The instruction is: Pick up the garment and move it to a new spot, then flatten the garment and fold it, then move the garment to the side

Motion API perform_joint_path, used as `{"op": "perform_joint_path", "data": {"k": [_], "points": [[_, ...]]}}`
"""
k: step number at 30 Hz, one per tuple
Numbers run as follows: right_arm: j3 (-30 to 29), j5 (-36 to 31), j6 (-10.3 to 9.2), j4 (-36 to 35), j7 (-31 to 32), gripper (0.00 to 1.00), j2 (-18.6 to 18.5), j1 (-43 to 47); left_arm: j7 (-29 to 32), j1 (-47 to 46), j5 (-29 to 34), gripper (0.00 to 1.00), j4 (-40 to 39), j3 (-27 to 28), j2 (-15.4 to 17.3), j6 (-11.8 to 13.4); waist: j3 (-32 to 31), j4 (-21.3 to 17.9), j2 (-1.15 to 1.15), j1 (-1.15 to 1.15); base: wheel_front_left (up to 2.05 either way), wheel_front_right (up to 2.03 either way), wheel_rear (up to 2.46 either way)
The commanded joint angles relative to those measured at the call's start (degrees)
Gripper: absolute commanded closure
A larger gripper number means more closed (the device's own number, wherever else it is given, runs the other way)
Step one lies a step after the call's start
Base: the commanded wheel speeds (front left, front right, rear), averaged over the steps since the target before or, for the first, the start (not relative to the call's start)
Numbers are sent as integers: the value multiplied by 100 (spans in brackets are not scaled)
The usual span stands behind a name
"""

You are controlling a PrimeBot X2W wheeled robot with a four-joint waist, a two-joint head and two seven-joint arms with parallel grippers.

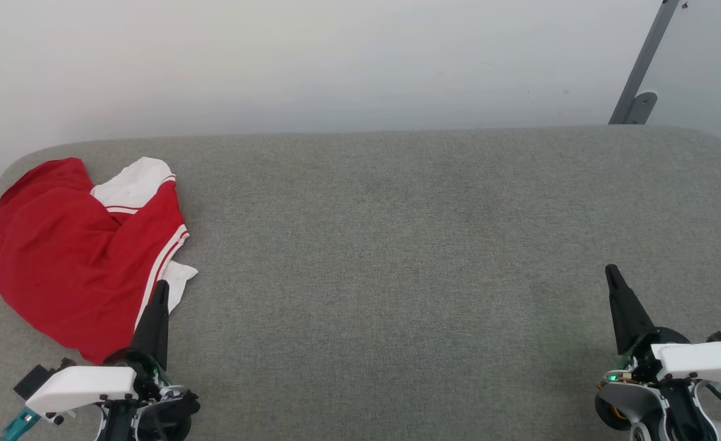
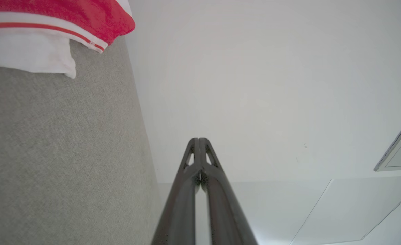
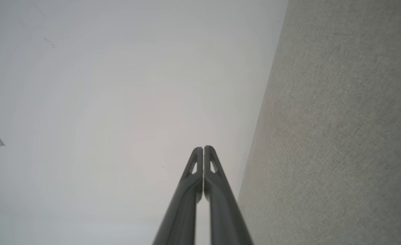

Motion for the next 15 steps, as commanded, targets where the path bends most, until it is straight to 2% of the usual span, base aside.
{"op": "perform_joint_path", "data": {"k": [1,3,4,15], "points": [[2,23,-2,12,6,100,8,-26,12,-76,14,100,-1,3,7,13,0,0,0,0,0,0,0],[2,23,-2,12,5,100,8,-26,12,-76,14,100,-1,3,7,13,0,0,0,0,0,0,0],[1,-1,0,16,-1,0,1,9,-2,10,0,0,16,-2,-2,0,0,0,0,0,0,0,0],[79,-127,-1,191,-164,0,3,62,-144,175,128,0,63,29,46,1,3,3,0,0,0,0,0]]}}
